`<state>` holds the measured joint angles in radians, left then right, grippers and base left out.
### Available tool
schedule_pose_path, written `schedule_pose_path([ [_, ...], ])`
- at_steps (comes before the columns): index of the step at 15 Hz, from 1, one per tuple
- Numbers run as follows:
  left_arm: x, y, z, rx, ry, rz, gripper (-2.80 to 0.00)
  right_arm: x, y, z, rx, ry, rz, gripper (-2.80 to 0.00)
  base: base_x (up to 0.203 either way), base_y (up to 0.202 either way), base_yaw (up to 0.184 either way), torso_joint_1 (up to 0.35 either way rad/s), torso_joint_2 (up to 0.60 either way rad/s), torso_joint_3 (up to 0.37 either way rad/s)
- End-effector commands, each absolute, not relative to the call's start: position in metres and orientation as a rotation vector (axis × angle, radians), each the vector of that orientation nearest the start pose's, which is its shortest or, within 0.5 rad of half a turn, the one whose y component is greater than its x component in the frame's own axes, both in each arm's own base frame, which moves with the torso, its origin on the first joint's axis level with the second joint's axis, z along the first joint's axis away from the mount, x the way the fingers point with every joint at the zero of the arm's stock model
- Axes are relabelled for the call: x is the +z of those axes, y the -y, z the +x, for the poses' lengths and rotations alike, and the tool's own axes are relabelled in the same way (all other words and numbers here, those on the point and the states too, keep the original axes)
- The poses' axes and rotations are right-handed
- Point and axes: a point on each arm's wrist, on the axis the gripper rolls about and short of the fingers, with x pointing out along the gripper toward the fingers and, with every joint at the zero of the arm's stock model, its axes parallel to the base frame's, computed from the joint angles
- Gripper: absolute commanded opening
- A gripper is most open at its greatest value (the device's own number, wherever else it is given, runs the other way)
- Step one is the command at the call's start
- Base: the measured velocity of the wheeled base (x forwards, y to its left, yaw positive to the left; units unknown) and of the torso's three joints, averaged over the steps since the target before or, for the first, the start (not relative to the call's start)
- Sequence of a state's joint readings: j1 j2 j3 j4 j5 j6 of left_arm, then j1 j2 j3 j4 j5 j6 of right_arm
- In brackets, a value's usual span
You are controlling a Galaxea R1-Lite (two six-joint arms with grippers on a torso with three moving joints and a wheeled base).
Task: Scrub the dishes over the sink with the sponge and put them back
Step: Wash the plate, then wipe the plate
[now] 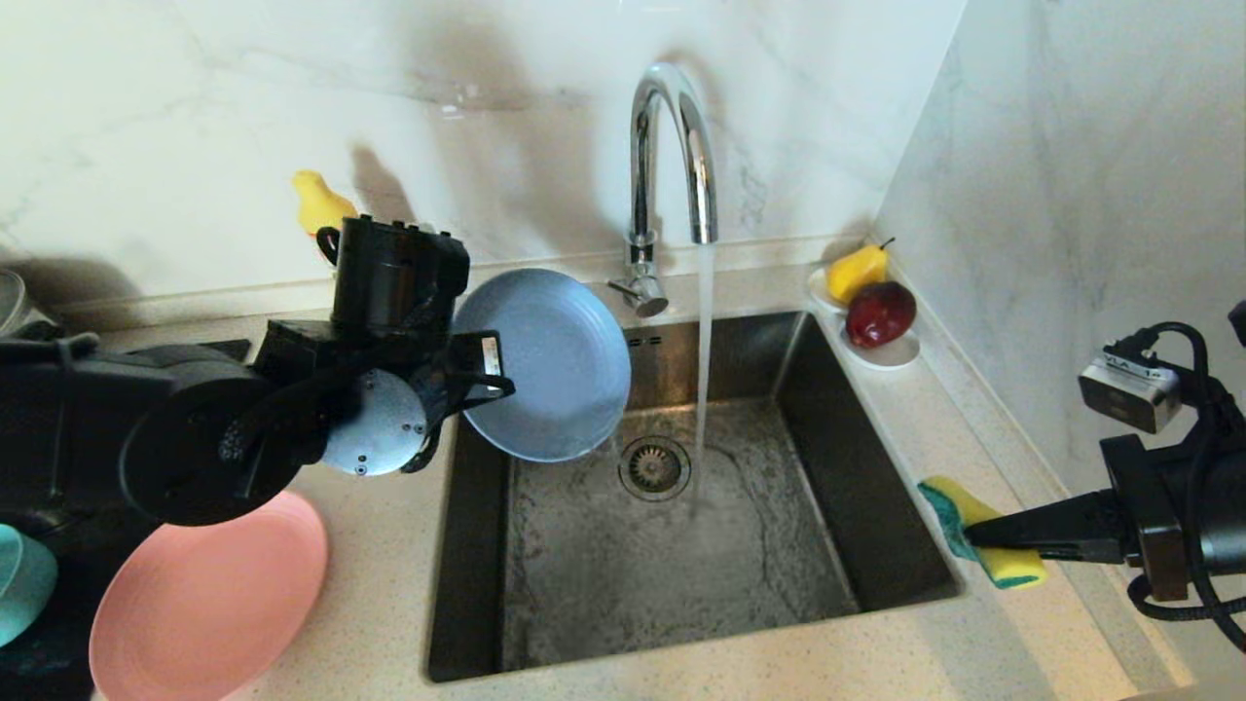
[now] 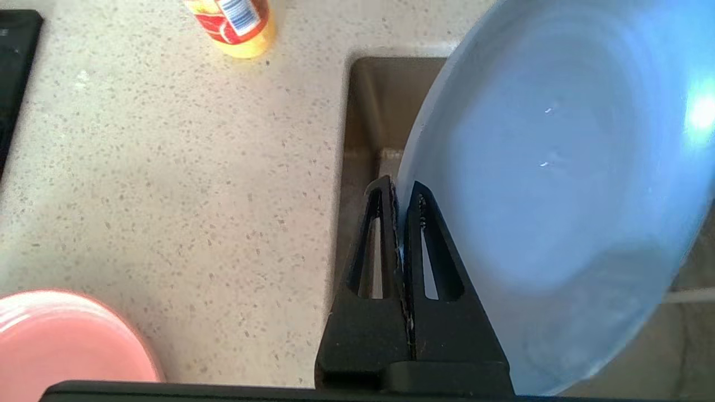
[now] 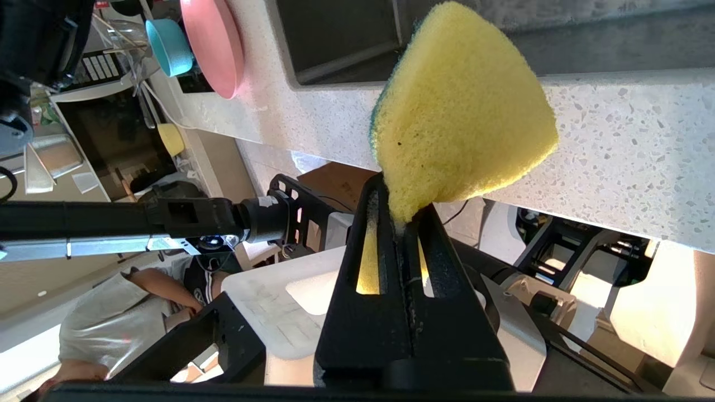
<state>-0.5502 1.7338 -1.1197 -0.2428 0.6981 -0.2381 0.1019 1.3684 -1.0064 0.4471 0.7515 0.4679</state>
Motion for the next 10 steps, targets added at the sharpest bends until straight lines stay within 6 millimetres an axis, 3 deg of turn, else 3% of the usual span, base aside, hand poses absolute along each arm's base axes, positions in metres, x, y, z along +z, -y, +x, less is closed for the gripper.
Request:
schedule_pose_path([
  [1,0.228,0.154,0.279,0.185,-0.264,-0.039,-2.8,0.232,-0.036,0.197,0.614,-0.985,0.689,-2.8,0.0,0.0,0.0,0.0,0.0,0.0],
  [6,0.237,0.148,0.272,0.183,-0.238,-0.066,-2.8,0.236,-0.039,0.194,0.651,-0.977,0.684,-2.8,0.0,0.0,0.0,0.0,0.0,0.0],
  [10,0.235,0.152,0.277,0.176,-0.239,-0.069,-2.8,0.239,-0.038,0.186,0.672,-0.964,0.684,-2.8,0.0,0.0,0.0,0.0,0.0,0.0],
])
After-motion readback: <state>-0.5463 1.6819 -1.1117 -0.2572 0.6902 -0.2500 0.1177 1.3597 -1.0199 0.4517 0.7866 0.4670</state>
